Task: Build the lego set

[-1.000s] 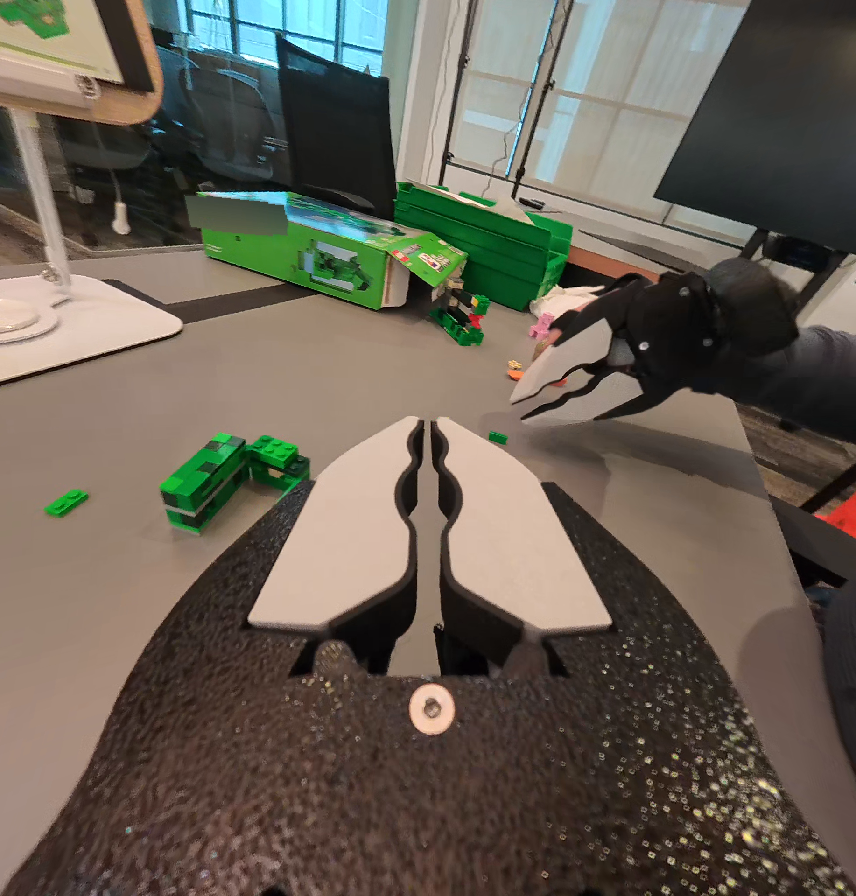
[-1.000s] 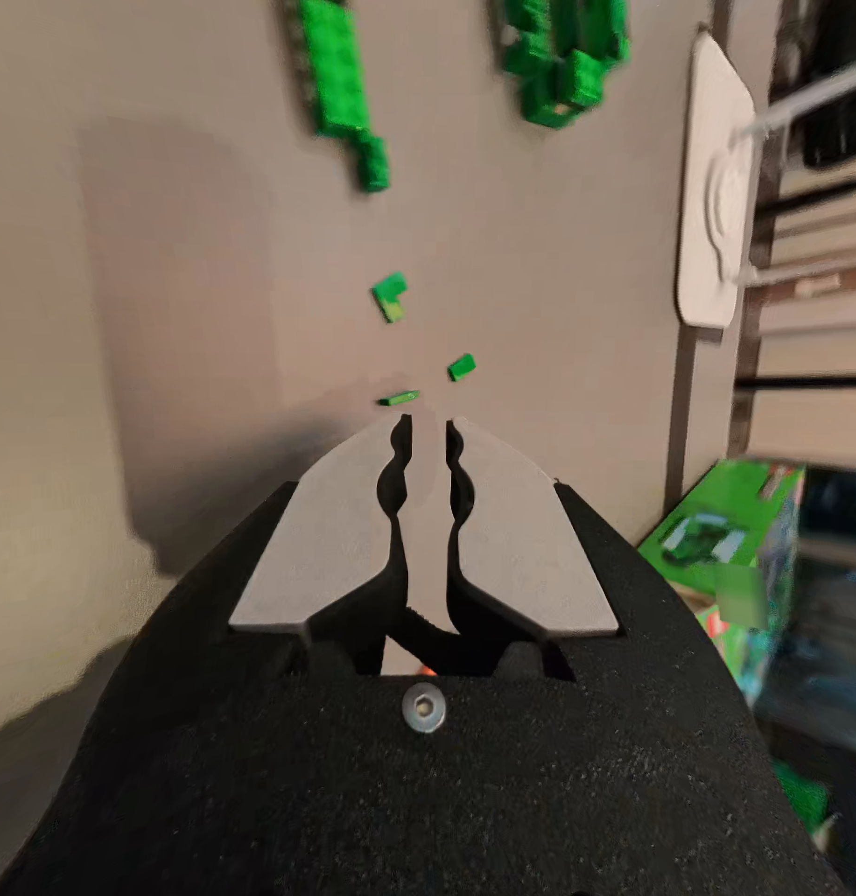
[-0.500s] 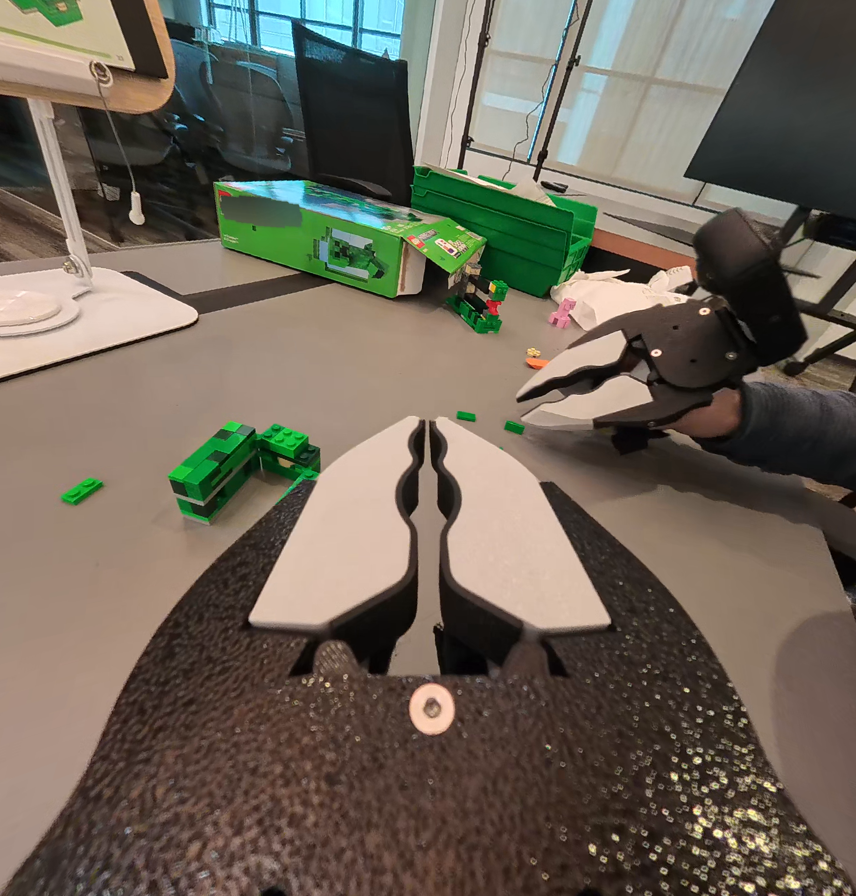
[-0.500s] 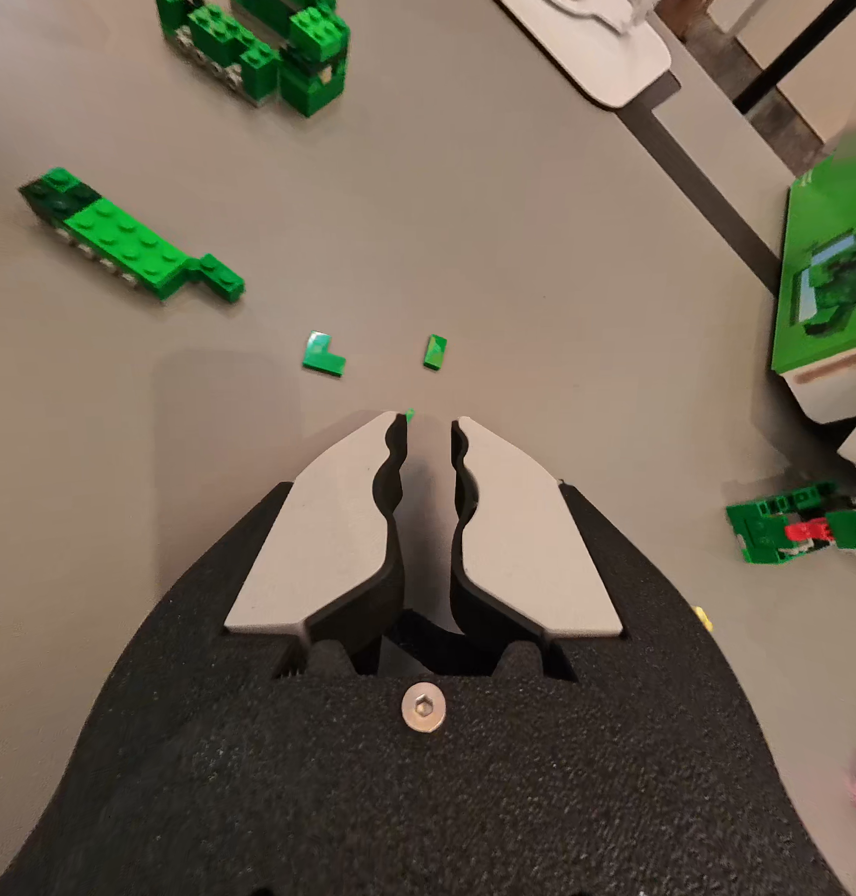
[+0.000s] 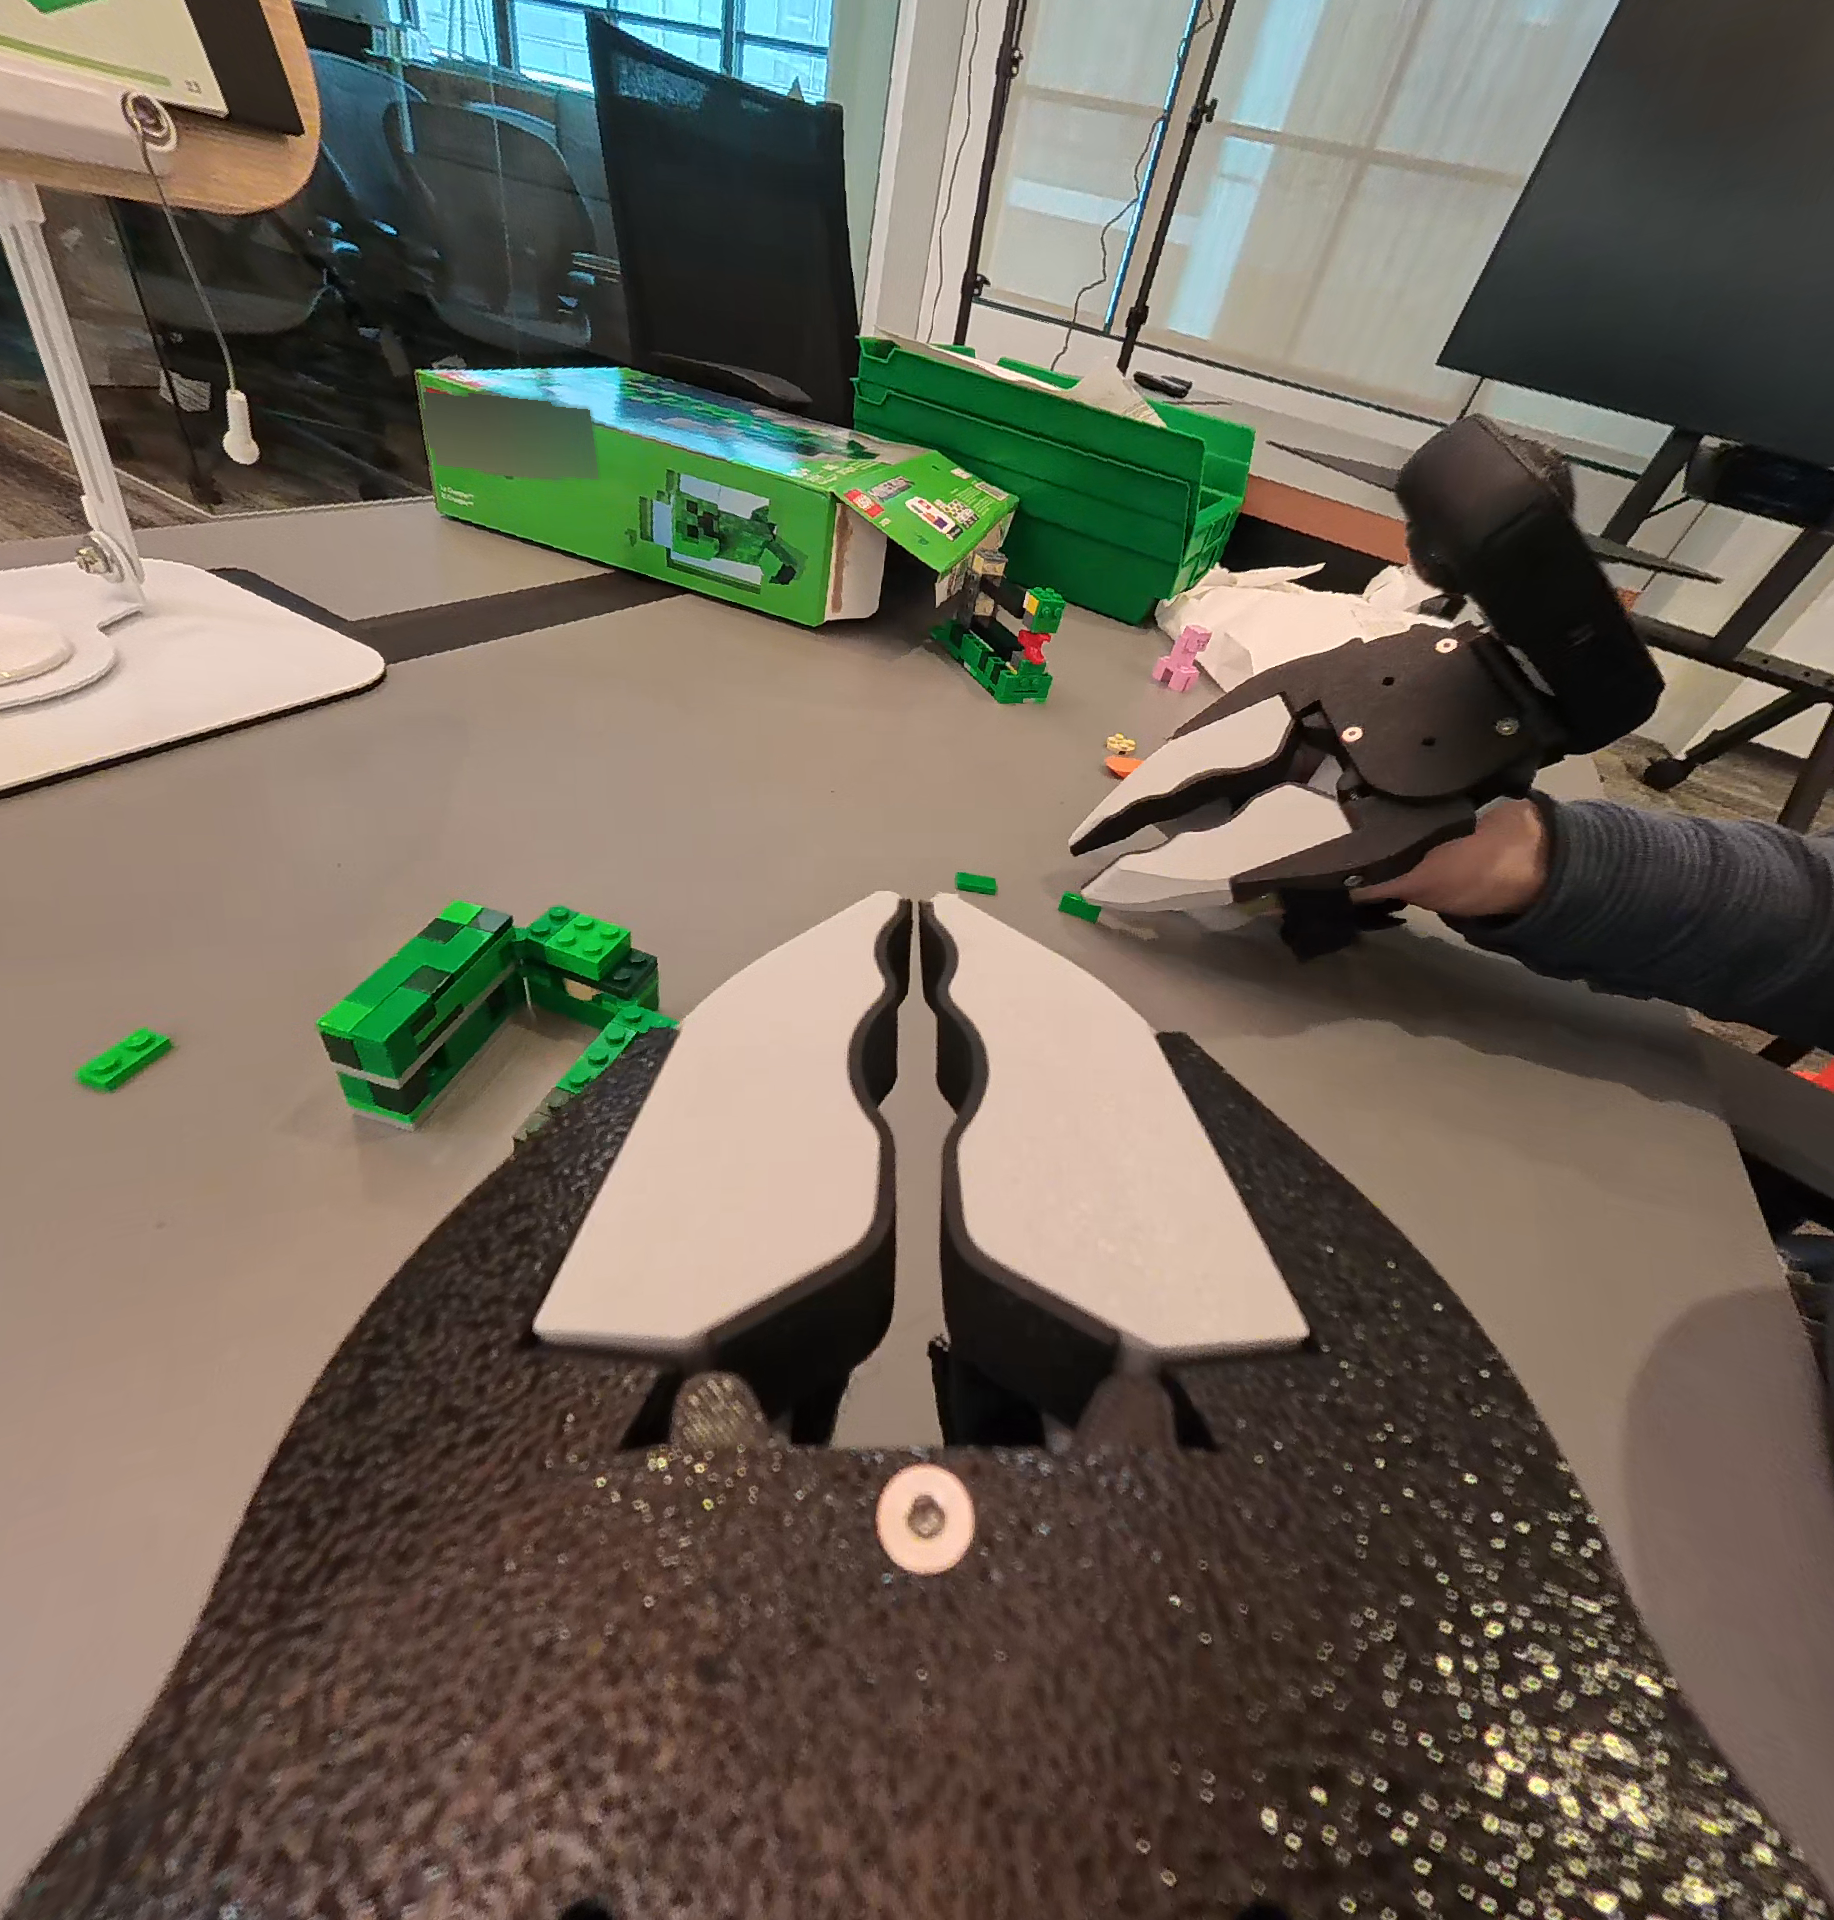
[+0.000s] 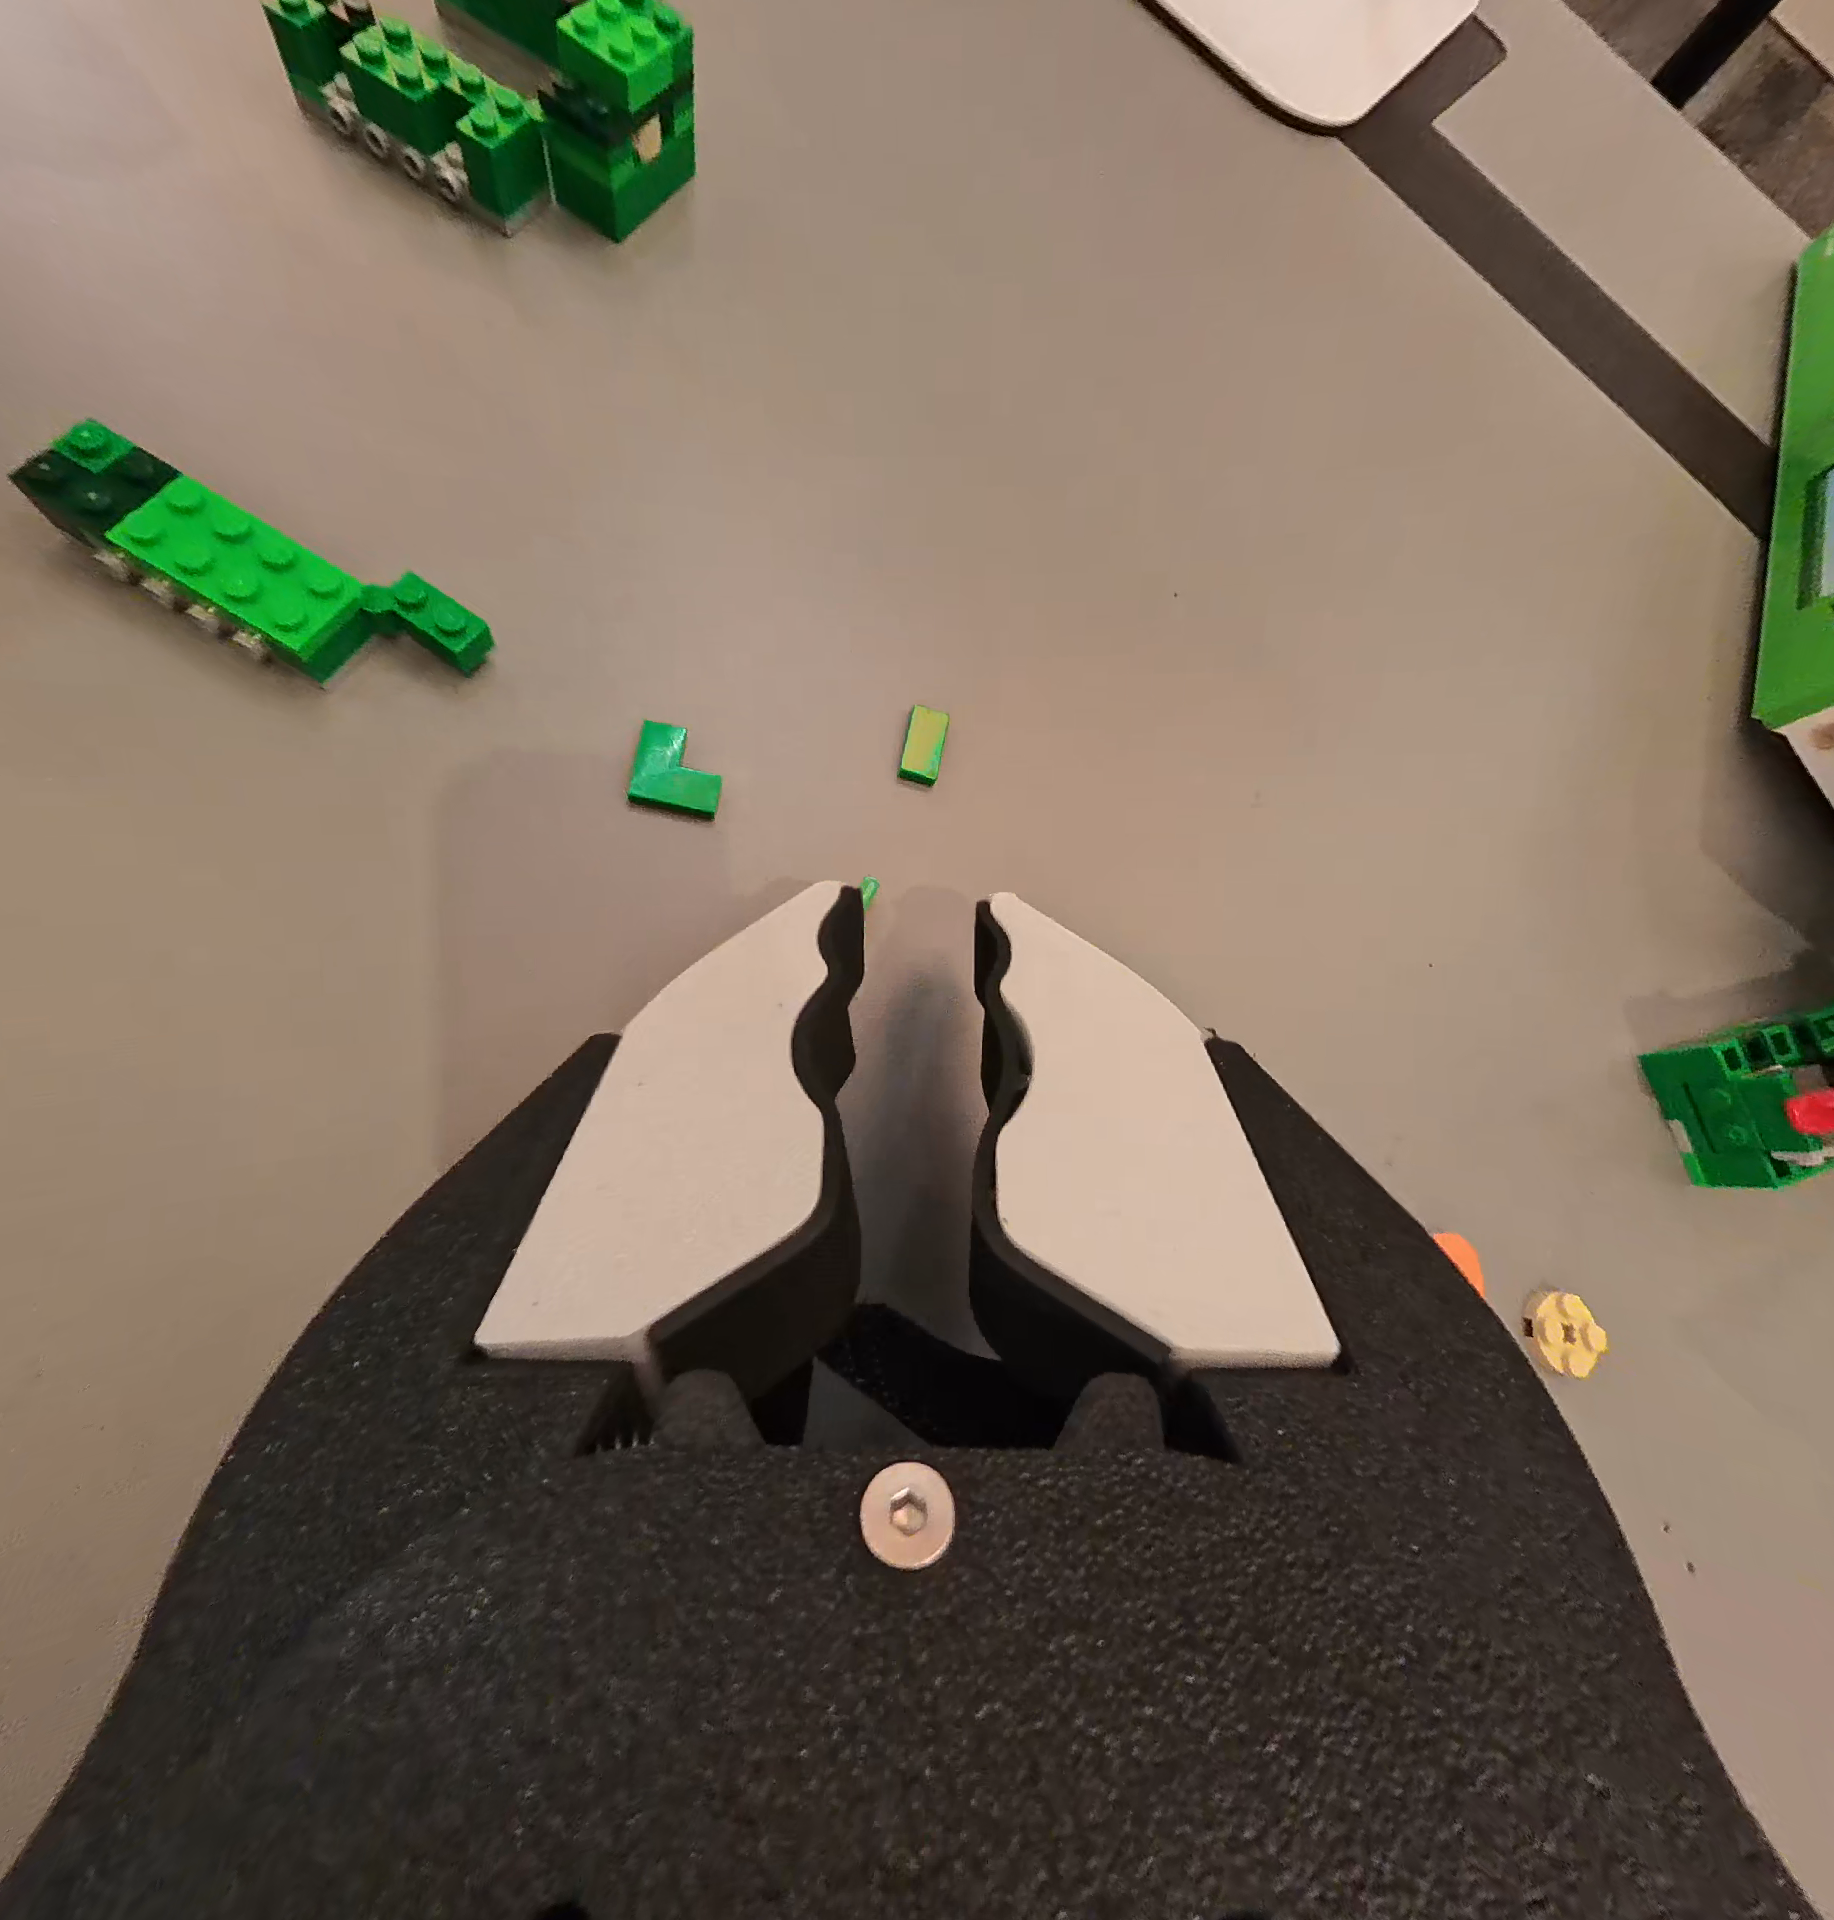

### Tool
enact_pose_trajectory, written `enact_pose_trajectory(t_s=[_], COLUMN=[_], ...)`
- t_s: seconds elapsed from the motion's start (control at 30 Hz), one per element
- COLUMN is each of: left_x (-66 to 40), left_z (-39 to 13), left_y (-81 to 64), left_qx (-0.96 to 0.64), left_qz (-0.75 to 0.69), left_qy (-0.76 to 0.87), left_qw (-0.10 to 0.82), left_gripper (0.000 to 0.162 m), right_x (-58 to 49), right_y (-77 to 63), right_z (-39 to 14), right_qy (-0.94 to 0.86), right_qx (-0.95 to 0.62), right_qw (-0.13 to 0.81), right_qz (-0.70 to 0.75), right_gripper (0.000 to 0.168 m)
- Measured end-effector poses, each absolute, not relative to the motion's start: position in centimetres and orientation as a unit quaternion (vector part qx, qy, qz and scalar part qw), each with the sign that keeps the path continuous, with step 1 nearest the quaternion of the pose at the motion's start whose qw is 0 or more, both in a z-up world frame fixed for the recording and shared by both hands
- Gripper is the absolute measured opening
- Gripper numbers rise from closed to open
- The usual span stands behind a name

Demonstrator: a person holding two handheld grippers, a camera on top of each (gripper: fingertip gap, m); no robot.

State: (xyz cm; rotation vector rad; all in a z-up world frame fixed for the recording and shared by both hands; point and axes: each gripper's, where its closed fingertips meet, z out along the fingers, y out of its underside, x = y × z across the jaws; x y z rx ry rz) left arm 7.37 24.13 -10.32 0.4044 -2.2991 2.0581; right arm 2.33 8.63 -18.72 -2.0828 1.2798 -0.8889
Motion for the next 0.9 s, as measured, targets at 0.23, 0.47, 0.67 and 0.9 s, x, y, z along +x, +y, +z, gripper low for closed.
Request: enact_pose_trajectory(t_s=[0.23,0.47,0.67,0.9], left_x=[7.1,7.1,7.1,6.9], left_z=[-10.5,-10.6,-10.6,-10.6], left_y=[23.9,23.9,23.9,23.8], left_qx=[0.126,0.127,0.128,0.124], left_qz=[0.657,0.655,0.655,0.655], left_qy=[-0.743,-0.744,-0.745,-0.745], left_qw=[0.019,0.021,0.021,0.023], left_gripper=[0.001,0.000,0.000,0.000], right_x=[2.2,2.1,2.0,1.8], right_y=[7.7,9.3,9.2,10.1], right_z=[-19.0,-18.6,-18.9,-18.4], right_qy=[0.493,0.496,0.502,0.496], right_qx=[-0.765,-0.763,-0.770,-0.796], right_qw=[0.258,0.293,0.276,0.326], right_qz=[-0.323,-0.292,-0.281,-0.115], right_gripper=[0.013,0.014,0.000,0.000])
